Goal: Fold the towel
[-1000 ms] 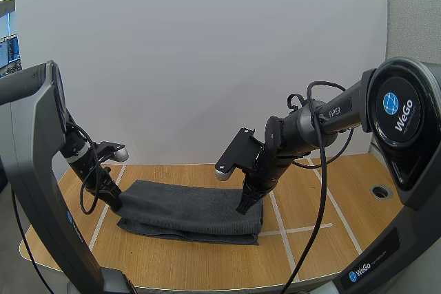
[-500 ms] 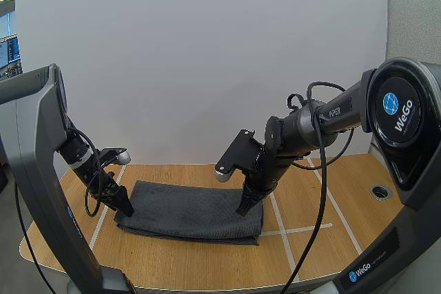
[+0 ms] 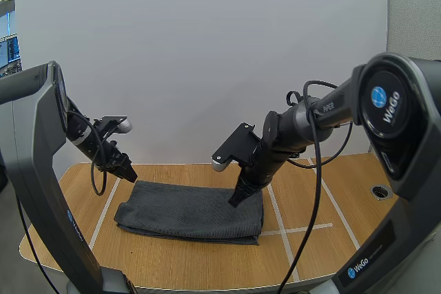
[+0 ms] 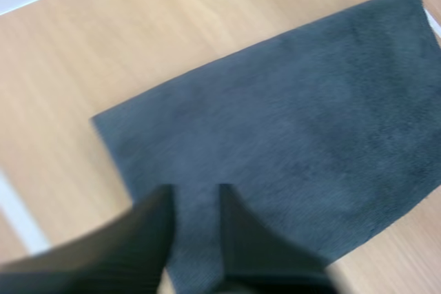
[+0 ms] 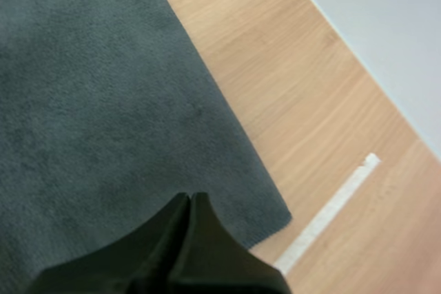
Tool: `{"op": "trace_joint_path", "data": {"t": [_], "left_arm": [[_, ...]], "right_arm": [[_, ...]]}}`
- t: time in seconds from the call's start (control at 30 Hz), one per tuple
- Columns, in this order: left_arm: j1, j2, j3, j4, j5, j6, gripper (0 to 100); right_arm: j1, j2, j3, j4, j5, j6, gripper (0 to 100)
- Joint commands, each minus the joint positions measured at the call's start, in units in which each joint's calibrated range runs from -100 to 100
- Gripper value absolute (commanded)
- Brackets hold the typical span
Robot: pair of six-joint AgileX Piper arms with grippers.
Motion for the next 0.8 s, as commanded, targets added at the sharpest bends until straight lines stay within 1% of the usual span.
{"op": "trace_joint_path", "data": {"t": [0.0,0.07,0.17,0.27,0.4,0.57,0.77], "left_arm": [[-2.34,-0.4,-0.3,-1.5,0.9,0.6,0],[-3.01,-0.1,-0.3,-1.5,0.9,0.6,0],[-3.66,1.5,-0.3,-1.4,0.9,0.5,0],[-4.03,4.8,-0.3,-1.2,0.9,0.2,0],[-4.02,10.0,-0.3,-1.0,0.9,0.2,0],[-4.02,15.1,-0.3,0.3,0.9,0.2,0],[-4.02,18.7,0.1,1.5,0.9,-0.2,0]], "right_arm": [[-0.2,5.1,-3.7,9.1,7.2,-4.2,0],[-0.2,6.7,-3.7,13.5,8.9,-7.0,0],[-0.2,8.8,-3.7,16.2,8.9,-8.5,0],[-0.2,10.6,-3.7,17.0,9.1,-8.9,0],[-0.2,12.8,-3.7,16.7,9.1,-9.4,0],[-0.2,15.4,-3.6,13.0,8.4,-8.1,0],[-2.0,16.5,-3.4,10.9,8.5,-7.4,0]]}}
